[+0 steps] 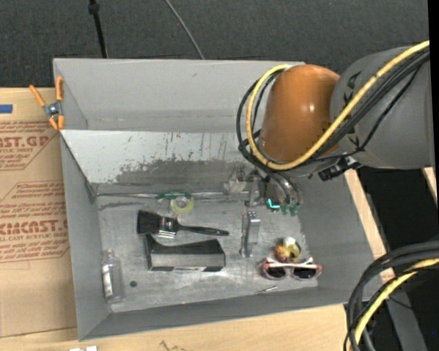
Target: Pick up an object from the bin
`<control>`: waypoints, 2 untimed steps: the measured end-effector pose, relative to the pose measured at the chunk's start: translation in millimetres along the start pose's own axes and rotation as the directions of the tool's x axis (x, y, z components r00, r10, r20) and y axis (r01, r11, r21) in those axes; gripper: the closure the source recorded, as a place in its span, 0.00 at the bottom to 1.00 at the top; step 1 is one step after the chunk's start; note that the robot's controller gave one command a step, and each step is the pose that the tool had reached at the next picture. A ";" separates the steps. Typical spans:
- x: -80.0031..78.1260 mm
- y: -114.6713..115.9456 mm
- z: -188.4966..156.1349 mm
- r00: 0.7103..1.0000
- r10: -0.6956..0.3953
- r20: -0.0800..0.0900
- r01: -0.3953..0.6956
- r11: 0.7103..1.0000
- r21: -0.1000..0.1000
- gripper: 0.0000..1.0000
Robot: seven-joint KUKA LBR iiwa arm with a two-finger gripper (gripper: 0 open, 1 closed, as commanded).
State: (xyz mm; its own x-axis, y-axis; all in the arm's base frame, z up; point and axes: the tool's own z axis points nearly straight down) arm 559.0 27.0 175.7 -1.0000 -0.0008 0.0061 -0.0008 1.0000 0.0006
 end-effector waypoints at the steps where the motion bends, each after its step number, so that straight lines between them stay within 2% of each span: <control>1: -1.7 -0.1 -4.6 1.000 0.001 0.008 -0.001 1.000 0.000 0.00; 2: 9.2 40.8 58.1 0.999 -0.035 0.013 0.035 0.999 0.000 0.00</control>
Offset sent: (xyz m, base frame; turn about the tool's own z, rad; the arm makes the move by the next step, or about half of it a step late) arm -0.0201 0.0708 -0.1057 -0.0614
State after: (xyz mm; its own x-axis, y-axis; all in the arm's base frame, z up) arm 549.4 67.8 117.7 -0.9993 -0.0356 -0.0067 -0.0356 0.9994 0.0003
